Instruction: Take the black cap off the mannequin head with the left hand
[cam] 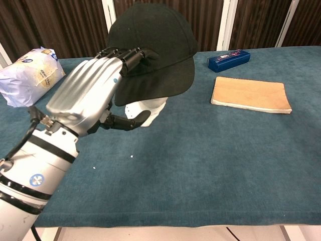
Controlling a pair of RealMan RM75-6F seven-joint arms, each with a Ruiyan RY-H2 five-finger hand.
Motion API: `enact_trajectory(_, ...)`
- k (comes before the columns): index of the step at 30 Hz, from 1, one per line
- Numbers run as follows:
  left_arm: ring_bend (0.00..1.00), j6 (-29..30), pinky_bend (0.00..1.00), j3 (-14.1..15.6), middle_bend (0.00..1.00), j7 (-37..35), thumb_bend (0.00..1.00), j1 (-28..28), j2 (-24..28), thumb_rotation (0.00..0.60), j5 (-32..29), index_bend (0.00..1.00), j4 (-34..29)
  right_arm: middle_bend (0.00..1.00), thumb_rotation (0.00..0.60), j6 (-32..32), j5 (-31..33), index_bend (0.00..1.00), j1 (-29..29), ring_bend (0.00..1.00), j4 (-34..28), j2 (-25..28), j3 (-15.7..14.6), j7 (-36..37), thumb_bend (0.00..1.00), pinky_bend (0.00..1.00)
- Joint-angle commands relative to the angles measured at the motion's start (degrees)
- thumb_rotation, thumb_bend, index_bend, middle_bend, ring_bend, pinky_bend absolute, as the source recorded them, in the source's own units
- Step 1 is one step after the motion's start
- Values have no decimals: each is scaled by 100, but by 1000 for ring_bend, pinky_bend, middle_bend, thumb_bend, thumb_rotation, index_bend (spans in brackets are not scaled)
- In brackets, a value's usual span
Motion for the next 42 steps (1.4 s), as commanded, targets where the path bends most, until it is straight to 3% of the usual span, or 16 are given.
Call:
enact_trajectory(1, 184, -25, 120, 7, 276, 51, 281, -43, -44, 600, -8, 237, 15, 0, 600, -4, -10, 0, 3, 0, -9, -3, -6, -12, 180, 103)
enact_trajectory(7, 238, 2, 135, -85, 325, 120, 295, -218, -256, 600, 40, 254, 276, 0, 600, 3, -17, 0, -11, 0, -18, 22, -16, 20, 180, 104)
enact_trajectory(19, 374, 588, 172, -365, 451, 653, 308, -688, -886, 600, 436, 330, 1854, 0, 600, -71, -127, 0, 21, 0, -34, 105, -74, 180, 180, 116)
enact_trajectory(34, 516, 957, 298, -403, 597, 872, 542, -863, -872, 600, 454, 451, 2236, 0, 600, -133, -135, 0, 42, 0, -47, 114, -102, 138, 180, 146)
enact_trajectory(42, 612, 1164, 367, -369, 701, 1034, 578, -1070, -621, 600, 660, 589, 2280, 0, 600, -156, -134, 0, 54, 0, -58, 116, -108, 140, 179, 162)
